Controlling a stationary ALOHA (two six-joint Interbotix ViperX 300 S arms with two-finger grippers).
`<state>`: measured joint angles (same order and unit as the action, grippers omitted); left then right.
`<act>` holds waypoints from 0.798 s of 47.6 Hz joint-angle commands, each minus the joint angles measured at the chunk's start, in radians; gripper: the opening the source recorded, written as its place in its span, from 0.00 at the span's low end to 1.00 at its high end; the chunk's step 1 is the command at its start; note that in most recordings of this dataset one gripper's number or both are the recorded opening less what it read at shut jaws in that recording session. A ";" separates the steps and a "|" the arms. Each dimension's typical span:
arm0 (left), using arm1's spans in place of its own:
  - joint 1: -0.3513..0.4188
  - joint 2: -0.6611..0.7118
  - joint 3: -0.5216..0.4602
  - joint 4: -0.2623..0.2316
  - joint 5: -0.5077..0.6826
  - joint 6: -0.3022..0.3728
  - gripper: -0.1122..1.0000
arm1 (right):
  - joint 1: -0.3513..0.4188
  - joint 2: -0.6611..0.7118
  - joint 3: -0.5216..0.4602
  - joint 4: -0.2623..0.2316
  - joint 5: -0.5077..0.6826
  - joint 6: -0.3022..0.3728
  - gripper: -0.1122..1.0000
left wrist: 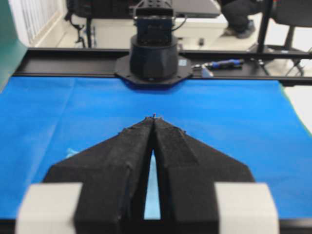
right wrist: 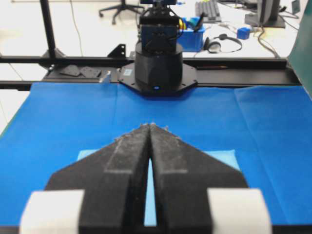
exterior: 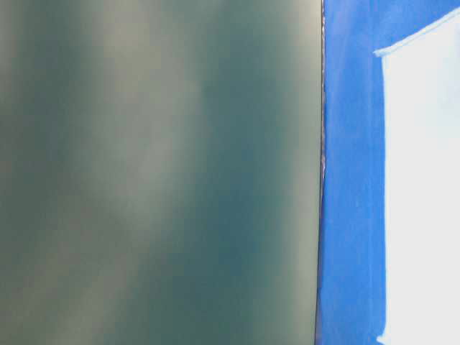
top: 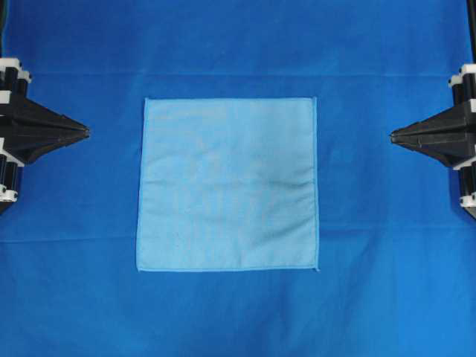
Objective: Fold the light blue towel.
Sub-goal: 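Move both grippers to the far corners of the light blue towel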
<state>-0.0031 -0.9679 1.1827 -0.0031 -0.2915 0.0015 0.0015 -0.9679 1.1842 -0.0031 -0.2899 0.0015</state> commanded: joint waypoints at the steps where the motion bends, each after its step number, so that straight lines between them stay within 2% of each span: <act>1: 0.018 0.029 -0.023 -0.020 0.028 0.003 0.10 | -0.023 0.023 -0.028 0.005 -0.003 0.000 0.10; 9: 0.086 0.094 -0.014 -0.020 0.040 0.006 0.10 | -0.114 0.112 -0.044 0.017 0.064 0.011 0.10; 17: 0.207 0.258 -0.012 -0.025 0.040 -0.014 0.10 | -0.209 0.233 -0.071 0.026 0.126 0.029 0.10; 29: 0.281 0.483 -0.014 -0.026 -0.032 -0.014 0.12 | -0.325 0.468 -0.120 0.026 0.137 0.051 0.11; 34: 0.311 0.572 -0.012 -0.026 -0.089 -0.014 0.34 | -0.362 0.586 -0.160 0.026 0.141 0.051 0.15; 38: 0.334 0.632 -0.009 -0.026 -0.135 -0.014 0.57 | -0.388 0.690 -0.193 0.021 0.152 0.044 0.38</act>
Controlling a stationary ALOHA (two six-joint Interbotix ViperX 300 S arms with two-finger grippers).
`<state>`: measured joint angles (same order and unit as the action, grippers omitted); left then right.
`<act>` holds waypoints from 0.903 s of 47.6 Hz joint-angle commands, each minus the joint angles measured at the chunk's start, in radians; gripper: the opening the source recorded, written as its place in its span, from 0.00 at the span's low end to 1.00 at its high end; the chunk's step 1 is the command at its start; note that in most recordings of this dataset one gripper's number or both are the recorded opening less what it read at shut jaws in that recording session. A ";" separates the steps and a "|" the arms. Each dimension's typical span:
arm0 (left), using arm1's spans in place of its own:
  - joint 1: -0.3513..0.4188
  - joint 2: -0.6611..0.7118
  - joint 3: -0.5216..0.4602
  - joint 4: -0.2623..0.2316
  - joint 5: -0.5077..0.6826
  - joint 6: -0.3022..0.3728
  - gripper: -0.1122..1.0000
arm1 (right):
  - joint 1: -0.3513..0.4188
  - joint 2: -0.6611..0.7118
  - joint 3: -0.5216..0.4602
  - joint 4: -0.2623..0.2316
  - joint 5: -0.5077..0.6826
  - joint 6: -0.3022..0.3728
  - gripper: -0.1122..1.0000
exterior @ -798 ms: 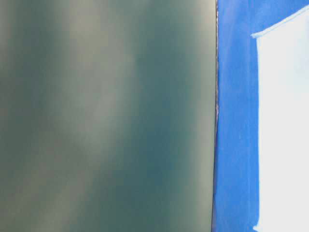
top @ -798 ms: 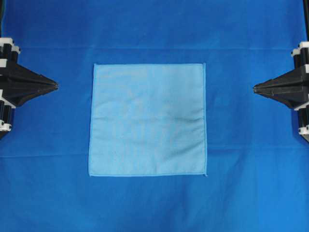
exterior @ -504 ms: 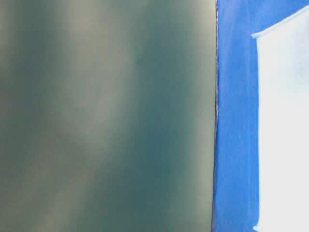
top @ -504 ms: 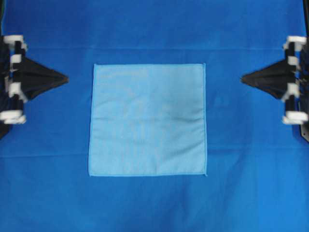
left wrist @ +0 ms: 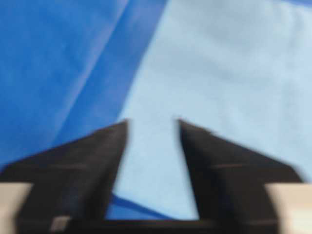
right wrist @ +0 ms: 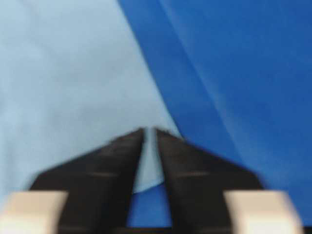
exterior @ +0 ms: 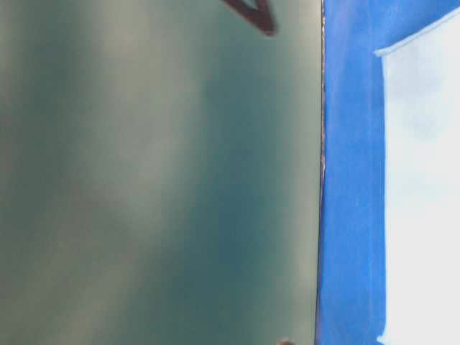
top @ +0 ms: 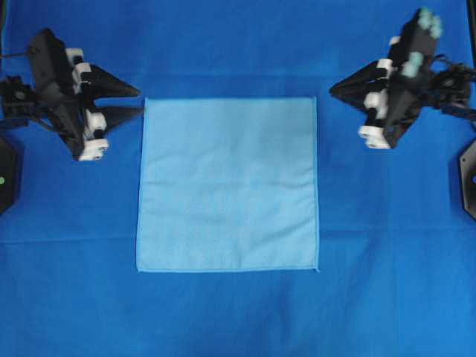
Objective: Fold the light blue towel.
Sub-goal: 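Move both grippers to the far corners of the light blue towel, then pinch the far left and far right towel corners with both grippers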
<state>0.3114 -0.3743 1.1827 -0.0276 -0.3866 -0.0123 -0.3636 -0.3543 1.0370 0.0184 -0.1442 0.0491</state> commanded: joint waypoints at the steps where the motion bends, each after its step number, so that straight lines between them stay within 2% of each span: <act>1: 0.029 0.063 -0.008 -0.002 -0.060 0.000 0.64 | -0.029 0.100 -0.054 0.000 0.009 -0.005 0.43; 5: 0.054 0.140 -0.006 -0.002 -0.120 0.000 0.82 | -0.049 0.178 -0.075 -0.006 0.018 -0.006 0.64; 7: 0.058 0.178 -0.009 -0.002 -0.147 0.000 0.86 | -0.058 0.212 -0.084 -0.006 0.015 -0.006 0.67; 14: 0.064 0.307 -0.037 -0.002 -0.201 0.000 0.85 | -0.072 0.284 -0.104 -0.009 0.014 -0.006 0.60; 22: 0.086 0.433 -0.072 -0.002 -0.218 0.003 0.85 | -0.074 0.339 -0.112 -0.009 0.012 -0.006 0.61; 36: 0.112 0.517 -0.101 -0.002 -0.221 0.006 0.84 | -0.084 0.407 -0.130 -0.011 -0.037 -0.006 0.60; 40: 0.112 0.515 -0.100 -0.002 -0.215 0.005 0.79 | -0.091 0.410 -0.132 -0.011 -0.035 -0.006 0.57; 43: 0.112 0.514 -0.094 0.000 -0.212 0.005 0.70 | -0.091 0.410 -0.130 -0.011 -0.032 -0.006 0.49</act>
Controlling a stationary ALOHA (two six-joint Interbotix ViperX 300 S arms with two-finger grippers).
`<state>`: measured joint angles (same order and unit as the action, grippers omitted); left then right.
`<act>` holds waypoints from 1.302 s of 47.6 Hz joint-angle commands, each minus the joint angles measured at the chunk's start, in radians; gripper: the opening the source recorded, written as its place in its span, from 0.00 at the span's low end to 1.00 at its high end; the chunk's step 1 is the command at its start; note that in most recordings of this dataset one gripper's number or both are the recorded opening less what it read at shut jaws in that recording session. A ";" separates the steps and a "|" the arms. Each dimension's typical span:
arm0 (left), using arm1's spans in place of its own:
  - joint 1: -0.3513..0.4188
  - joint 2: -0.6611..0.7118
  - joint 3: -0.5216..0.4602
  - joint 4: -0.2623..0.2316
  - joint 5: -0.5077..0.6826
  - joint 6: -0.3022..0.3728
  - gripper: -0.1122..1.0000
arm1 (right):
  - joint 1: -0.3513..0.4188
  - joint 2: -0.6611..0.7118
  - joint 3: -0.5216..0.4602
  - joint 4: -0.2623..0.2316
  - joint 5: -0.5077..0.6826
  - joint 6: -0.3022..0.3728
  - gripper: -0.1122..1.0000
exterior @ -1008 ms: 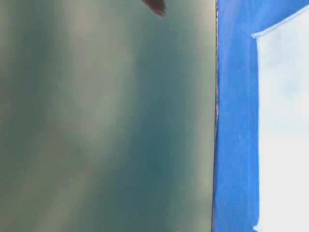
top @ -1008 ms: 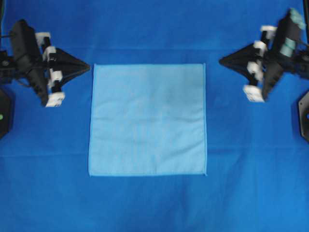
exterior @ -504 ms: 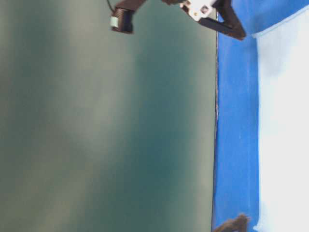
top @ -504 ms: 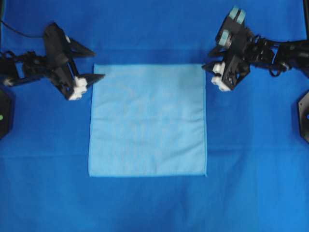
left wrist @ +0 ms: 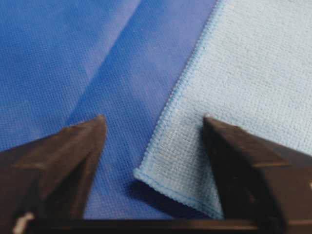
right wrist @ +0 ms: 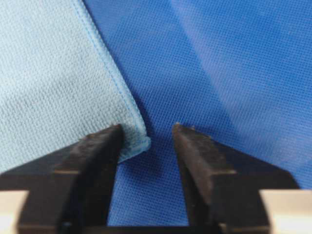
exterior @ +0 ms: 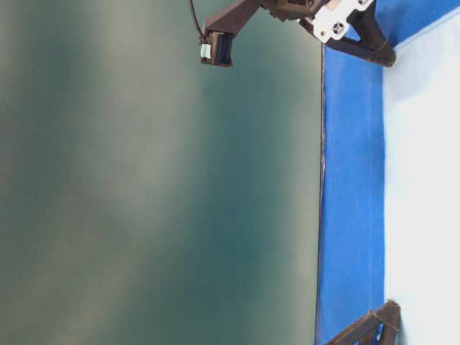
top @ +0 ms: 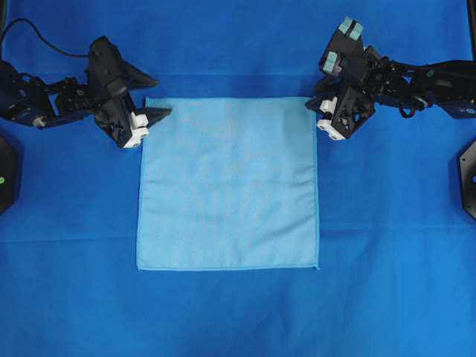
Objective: Fold the light blue towel.
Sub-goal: 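Pinch the far left and far right towel corners with both grippers, then lift the far edge and fold it toward the near edge with both grippers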
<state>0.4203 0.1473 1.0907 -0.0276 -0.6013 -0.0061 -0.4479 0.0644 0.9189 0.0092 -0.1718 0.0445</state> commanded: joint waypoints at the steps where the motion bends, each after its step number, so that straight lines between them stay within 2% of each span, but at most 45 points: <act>1: 0.003 -0.009 0.000 0.000 0.005 0.000 0.67 | -0.006 -0.009 -0.012 0.000 -0.003 -0.002 0.45; 7: -0.005 -0.011 0.008 0.000 0.015 0.015 0.35 | -0.006 -0.011 -0.009 -0.002 0.009 -0.002 0.13; 11: -0.011 -0.012 0.008 0.003 0.017 0.020 0.17 | -0.006 -0.012 -0.009 -0.002 0.018 -0.002 0.12; 13: -0.014 -0.012 0.006 0.003 0.020 0.023 0.12 | -0.006 -0.012 -0.009 -0.002 0.020 -0.002 0.12; 22: -0.015 -0.046 -0.005 0.003 0.072 0.046 0.12 | -0.006 -0.025 -0.014 -0.002 0.021 0.000 0.12; 35: -0.015 -0.210 -0.025 0.003 0.190 0.104 0.12 | -0.005 -0.152 -0.014 -0.002 0.078 0.000 0.12; 39: -0.015 -0.238 -0.023 0.003 0.204 0.126 0.12 | -0.006 -0.173 -0.012 -0.002 0.091 0.000 0.12; 47: -0.018 -0.245 -0.018 0.003 0.210 0.126 0.12 | -0.005 -0.178 -0.008 0.003 0.103 0.006 0.12; 55: -0.060 -0.256 -0.018 0.002 0.235 0.120 0.12 | 0.018 -0.184 -0.006 0.006 0.130 0.009 0.12; 62: -0.129 -0.276 -0.020 0.002 0.279 0.112 0.12 | 0.074 -0.196 -0.005 0.026 0.164 0.011 0.12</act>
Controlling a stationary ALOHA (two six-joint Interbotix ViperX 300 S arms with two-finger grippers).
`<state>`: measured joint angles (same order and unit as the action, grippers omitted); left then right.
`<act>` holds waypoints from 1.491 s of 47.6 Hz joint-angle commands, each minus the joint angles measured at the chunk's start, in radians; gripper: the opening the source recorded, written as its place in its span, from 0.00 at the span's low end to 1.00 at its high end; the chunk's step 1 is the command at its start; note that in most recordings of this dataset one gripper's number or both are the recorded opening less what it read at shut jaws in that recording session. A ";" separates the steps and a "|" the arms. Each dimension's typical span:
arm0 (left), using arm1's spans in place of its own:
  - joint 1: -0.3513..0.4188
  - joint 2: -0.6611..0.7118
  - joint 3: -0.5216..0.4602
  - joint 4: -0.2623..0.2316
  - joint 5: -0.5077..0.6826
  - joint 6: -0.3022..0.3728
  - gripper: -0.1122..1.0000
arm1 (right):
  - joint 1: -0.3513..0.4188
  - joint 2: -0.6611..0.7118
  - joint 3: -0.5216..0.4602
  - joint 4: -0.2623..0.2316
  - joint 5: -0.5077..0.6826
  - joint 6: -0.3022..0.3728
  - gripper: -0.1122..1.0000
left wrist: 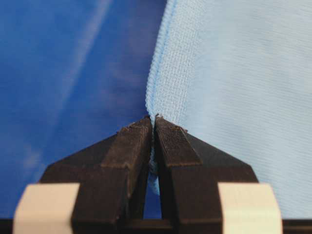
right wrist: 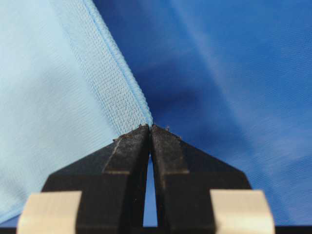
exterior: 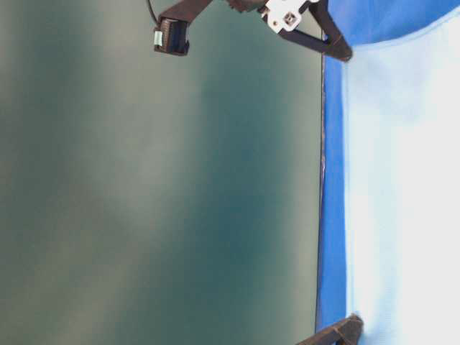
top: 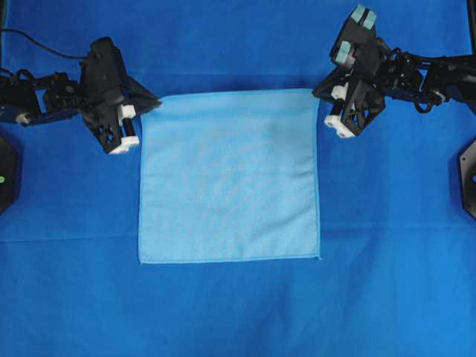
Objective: Fold the light blue towel.
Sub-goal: 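Lift the far edge and fold it toward the near edge with both grippers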
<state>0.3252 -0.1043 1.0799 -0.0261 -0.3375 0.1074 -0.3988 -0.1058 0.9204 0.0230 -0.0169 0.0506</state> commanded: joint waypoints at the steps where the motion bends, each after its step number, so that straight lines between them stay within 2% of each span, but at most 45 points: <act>1: -0.044 -0.028 -0.009 0.002 0.021 -0.002 0.12 | 0.034 -0.028 -0.006 0.015 0.012 0.006 0.12; 10: -0.170 -0.029 -0.012 0.000 0.081 -0.035 0.12 | 0.141 -0.034 -0.005 0.052 0.044 0.048 0.12; 24: -0.390 -0.017 -0.011 0.000 0.112 -0.179 0.12 | 0.362 -0.032 0.008 0.055 0.066 0.183 0.12; 32: -0.489 -0.003 -0.023 0.000 0.110 -0.247 0.12 | 0.472 -0.028 0.011 0.057 0.066 0.276 0.12; 40: -0.569 0.017 -0.051 0.000 0.110 -0.307 0.12 | 0.557 -0.025 0.009 0.055 0.061 0.333 0.12; 54: -0.680 0.057 -0.103 0.000 0.118 -0.367 0.12 | 0.632 -0.015 0.002 0.057 0.034 0.364 0.12; 71: -0.692 0.060 -0.106 0.000 0.121 -0.368 0.12 | 0.644 -0.008 -0.008 0.057 0.008 0.365 0.12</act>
<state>-0.3620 -0.0368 0.9879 -0.0261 -0.2117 -0.2592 0.2424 -0.1089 0.9342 0.0767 0.0031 0.4142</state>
